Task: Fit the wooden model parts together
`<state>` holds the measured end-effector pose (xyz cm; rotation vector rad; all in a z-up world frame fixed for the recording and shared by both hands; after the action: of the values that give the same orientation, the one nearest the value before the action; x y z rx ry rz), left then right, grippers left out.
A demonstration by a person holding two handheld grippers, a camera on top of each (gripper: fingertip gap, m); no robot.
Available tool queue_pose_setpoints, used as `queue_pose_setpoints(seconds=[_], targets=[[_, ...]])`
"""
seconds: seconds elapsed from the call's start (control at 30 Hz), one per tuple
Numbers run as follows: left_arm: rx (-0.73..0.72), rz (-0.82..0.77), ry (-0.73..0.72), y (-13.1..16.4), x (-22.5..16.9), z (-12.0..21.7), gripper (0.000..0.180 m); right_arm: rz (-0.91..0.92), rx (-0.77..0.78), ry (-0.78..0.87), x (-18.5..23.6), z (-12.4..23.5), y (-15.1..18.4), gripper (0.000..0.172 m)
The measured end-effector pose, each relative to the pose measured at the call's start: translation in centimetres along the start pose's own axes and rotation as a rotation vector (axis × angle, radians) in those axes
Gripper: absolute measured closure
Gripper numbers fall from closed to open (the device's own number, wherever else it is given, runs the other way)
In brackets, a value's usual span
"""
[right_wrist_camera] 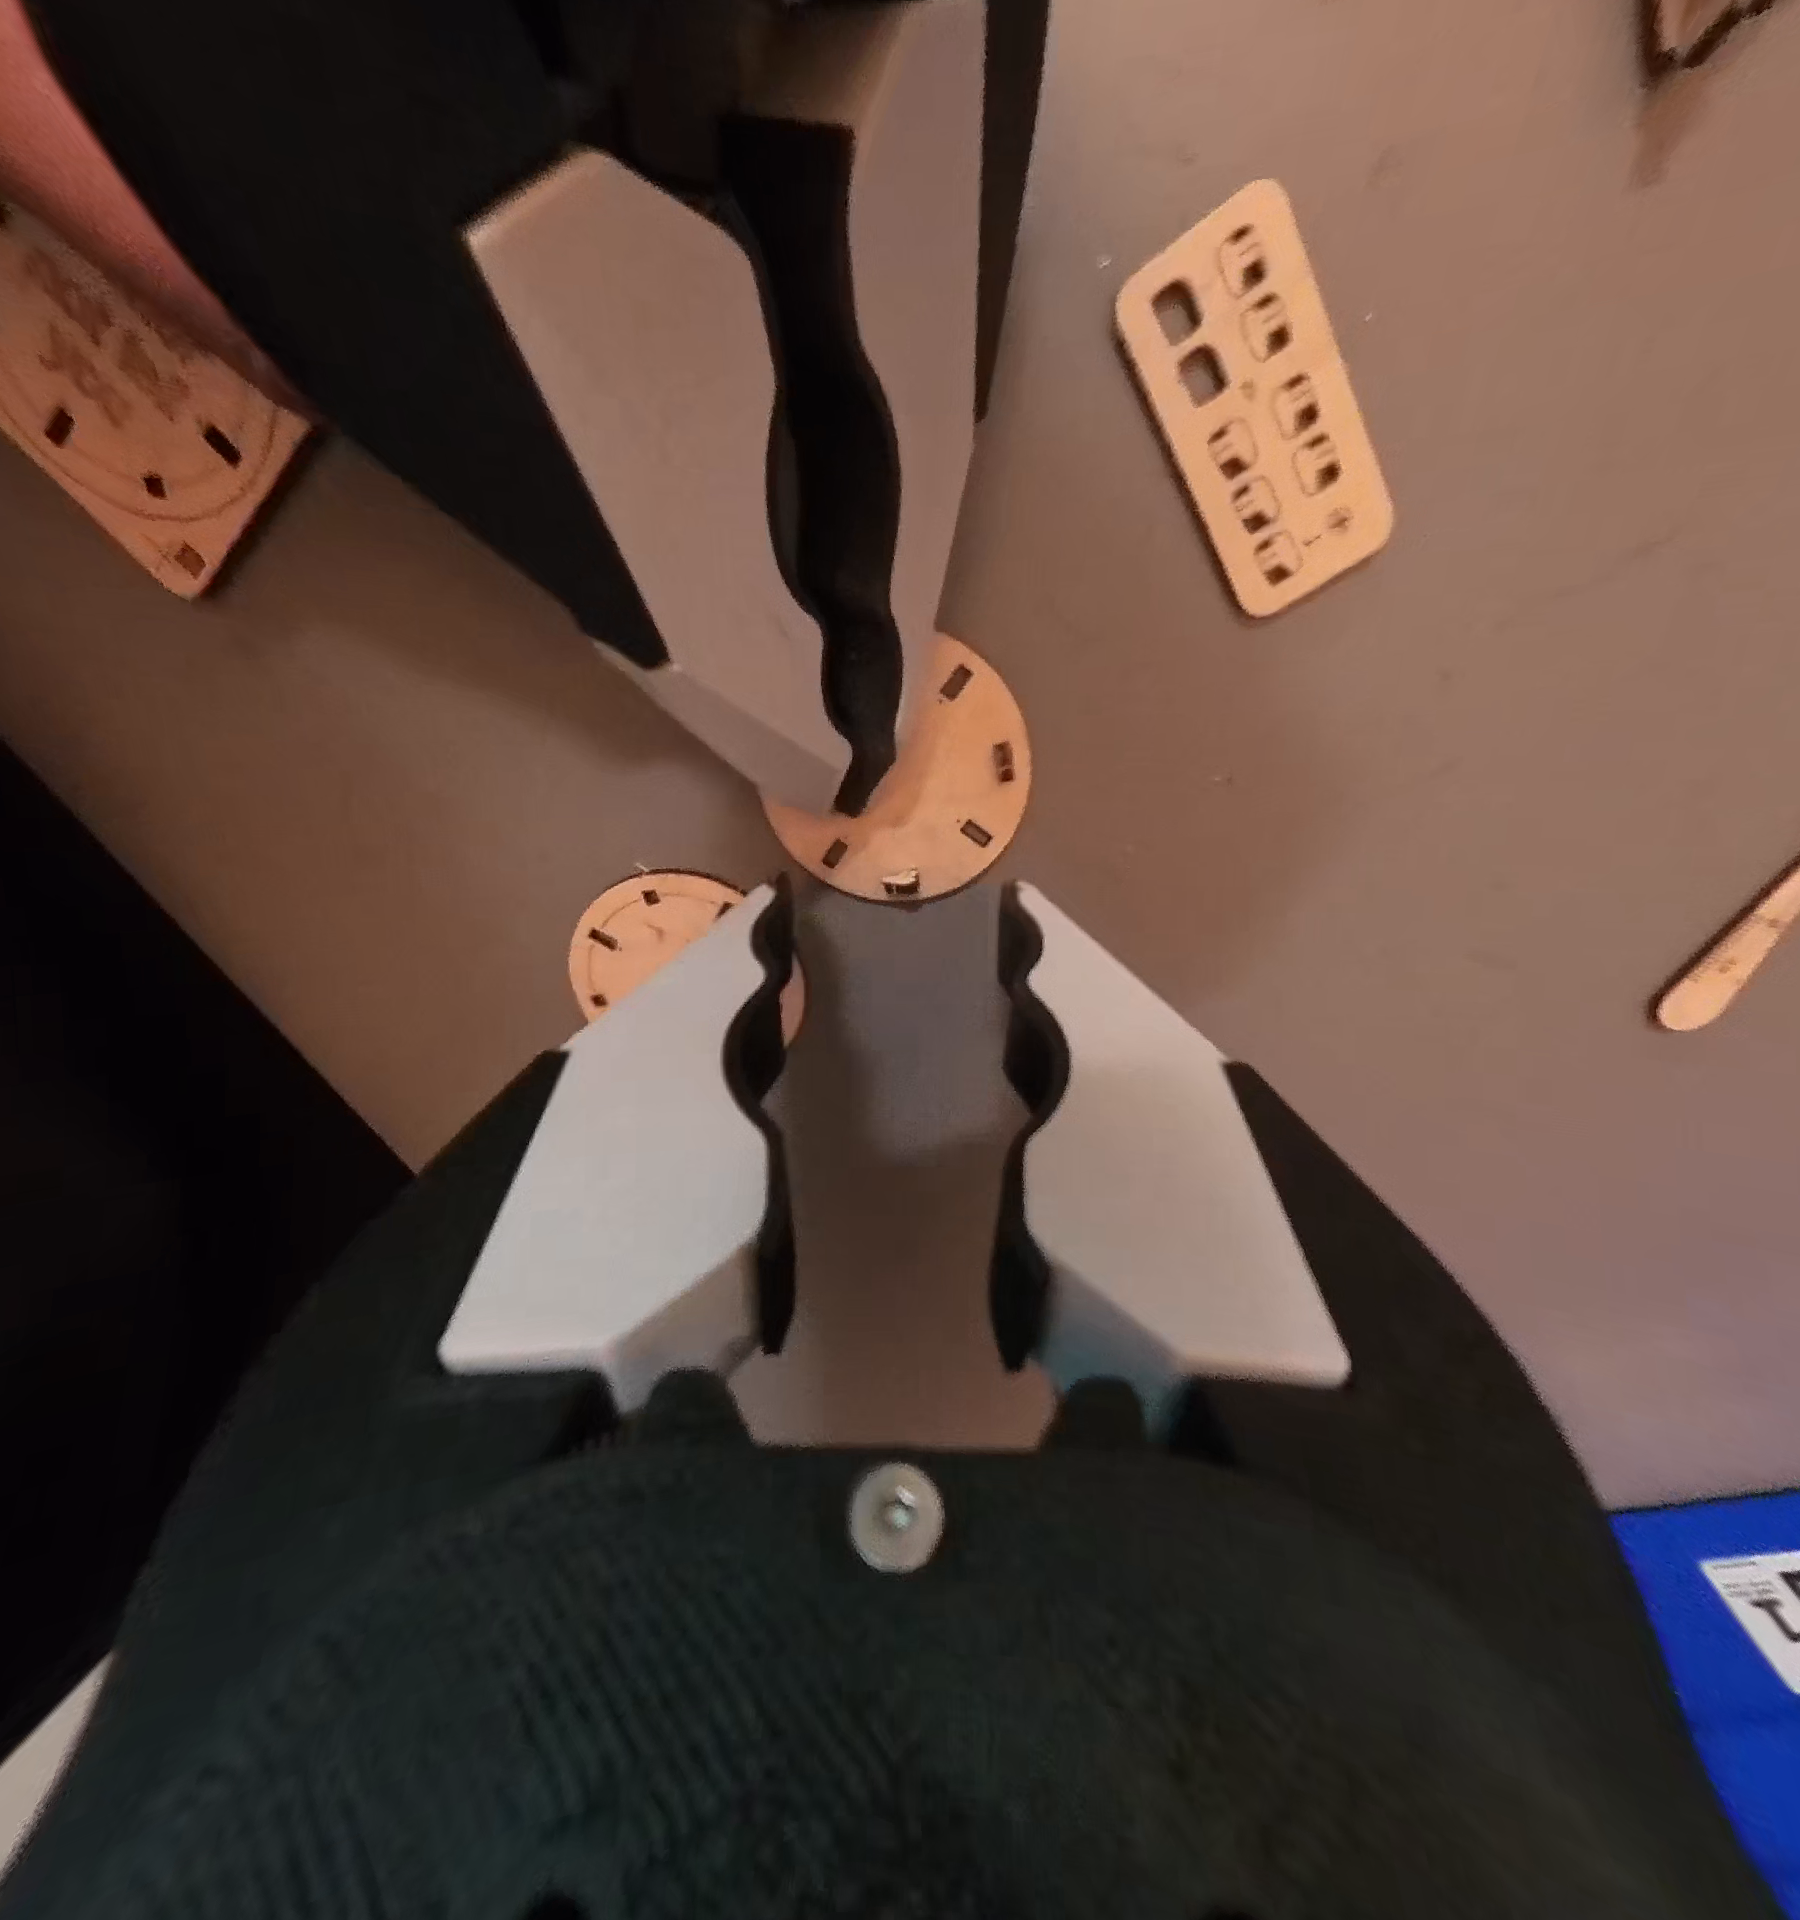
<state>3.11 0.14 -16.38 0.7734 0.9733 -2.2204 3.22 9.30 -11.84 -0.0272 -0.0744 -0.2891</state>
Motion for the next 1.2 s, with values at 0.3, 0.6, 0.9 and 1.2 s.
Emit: queue_pose_setpoints(seconds=[0.3,0.6,0.9,1.2], targets=[[0.000,0.000,0.002,0.0,0.0,0.0,0.180,-0.046,-0.485,0.239,-0.5,2.7,1.8,0.158],[0.000,0.001,0.008,0.0,0.1,0.0,0.180,-0.039,-0.552,0.279,2.2,-0.7,4.9,0.172],[-0.001,0.002,0.010,0.0,0.1,0.0,0.180,-0.010,-0.505,0.288,2.4,-2.0,4.2,0.172],[-0.001,-0.001,0.005,0.0,0.1,0.0,0.180,-0.017,-0.480,0.288,2.3,-2.0,3.9,0.172]])
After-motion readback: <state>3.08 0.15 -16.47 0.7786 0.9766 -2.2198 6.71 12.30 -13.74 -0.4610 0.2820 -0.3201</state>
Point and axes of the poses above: each gripper's, where its closed fingertips meet, z back along the fingers, y out of its underside, x = y × z across the jaws, the point moved 9 cm from there along z, back along the fingers, and after that the axes turned 5 degrees about x, right-handed, at the moved point
